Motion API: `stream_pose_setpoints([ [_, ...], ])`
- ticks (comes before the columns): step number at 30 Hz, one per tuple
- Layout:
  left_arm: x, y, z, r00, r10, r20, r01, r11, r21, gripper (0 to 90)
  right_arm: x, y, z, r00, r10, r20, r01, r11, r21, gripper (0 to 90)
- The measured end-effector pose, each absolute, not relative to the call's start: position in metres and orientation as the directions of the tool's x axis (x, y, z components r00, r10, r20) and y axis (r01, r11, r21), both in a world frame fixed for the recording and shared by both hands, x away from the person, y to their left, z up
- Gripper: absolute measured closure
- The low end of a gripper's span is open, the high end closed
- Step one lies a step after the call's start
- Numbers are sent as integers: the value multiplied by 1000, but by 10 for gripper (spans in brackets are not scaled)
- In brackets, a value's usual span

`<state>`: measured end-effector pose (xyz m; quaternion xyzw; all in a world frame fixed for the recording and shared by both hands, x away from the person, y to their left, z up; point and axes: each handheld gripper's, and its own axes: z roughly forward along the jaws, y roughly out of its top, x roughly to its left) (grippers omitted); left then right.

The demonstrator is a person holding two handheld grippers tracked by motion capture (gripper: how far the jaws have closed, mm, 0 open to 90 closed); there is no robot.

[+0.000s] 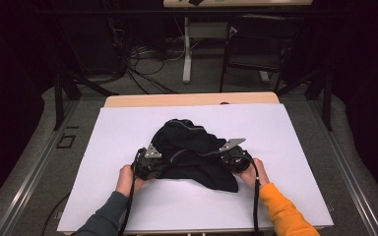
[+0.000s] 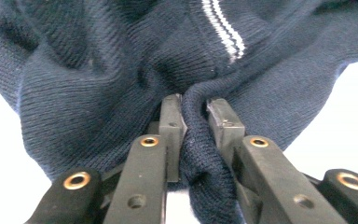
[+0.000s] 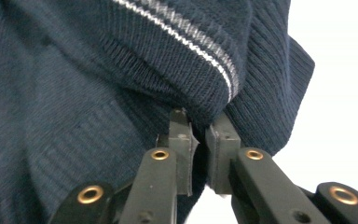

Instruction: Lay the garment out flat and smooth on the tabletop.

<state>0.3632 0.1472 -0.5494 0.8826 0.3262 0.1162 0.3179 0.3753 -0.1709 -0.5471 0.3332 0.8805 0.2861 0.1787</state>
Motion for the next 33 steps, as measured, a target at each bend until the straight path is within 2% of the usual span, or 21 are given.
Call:
stream_pose_setpoints([
  [7, 350, 142, -546, 802, 597, -8, 468, -621, 629, 803, 356, -172, -544, -742, 660, -118, 478, 643, 599, 842],
  [14, 331, 130, -542, 861, 507, -43, 428, -678, 598, 800, 333, -178, -542, -769, 629, -117, 461, 671, 581, 844],
  [15, 326, 125, -540, 878, 477, -42, 407, -698, 589, 794, 323, -181, -542, -775, 620, -119, 456, 680, 575, 843],
  [17, 324, 122, -539, 884, 466, -35, 397, -711, 581, 759, 315, -185, -541, -778, 617, -115, 456, 682, 571, 842],
  [18, 324, 122, -539, 884, 466, -35, 397, -711, 581, 704, 313, -187, -541, -779, 617, -114, 456, 682, 571, 837],
  [19, 324, 121, -539, 881, 471, -48, 408, -705, 580, 704, 313, -187, -541, -779, 617, -114, 456, 682, 571, 837],
  [20, 325, 120, -537, 875, 481, -54, 420, -699, 580, 583, 313, -189, -540, -769, 629, -110, 466, 671, 577, 769],
  [23, 324, 120, -531, 864, 501, -54, 429, -674, 602, 435, 316, -193, -532, -743, 664, -87, 478, 616, 626, 452],
  [26, 322, 119, -528, 856, 516, -38, 428, -665, 612, 363, 318, -195, -520, -712, 701, -32, 467, 508, 724, 356],
  [28, 321, 114, -530, 855, 517, -37, 432, -673, 600, 338, 325, -189, -521, -695, 719, -13, 481, 479, 735, 375],
  [29, 320, 110, -532, 858, 513, -34, 432, -684, 588, 331, 330, -184, -524, -702, 712, -26, 480, 499, 722, 434],
  [31, 314, 98, -539, 864, 503, 16, 410, -722, 557, 333, 337, -177, -530, -715, 697, -53, 468, 534, 704, 689],
  [32, 312, 95, -542, 866, 497, 47, 395, -740, 544, 362, 339, -176, -531, -714, 697, -69, 461, 541, 703, 782],
  [33, 312, 95, -542, 866, 497, 47, 395, -740, 544, 394, 339, -176, -531, -714, 697, -69, 461, 541, 703, 782],
])
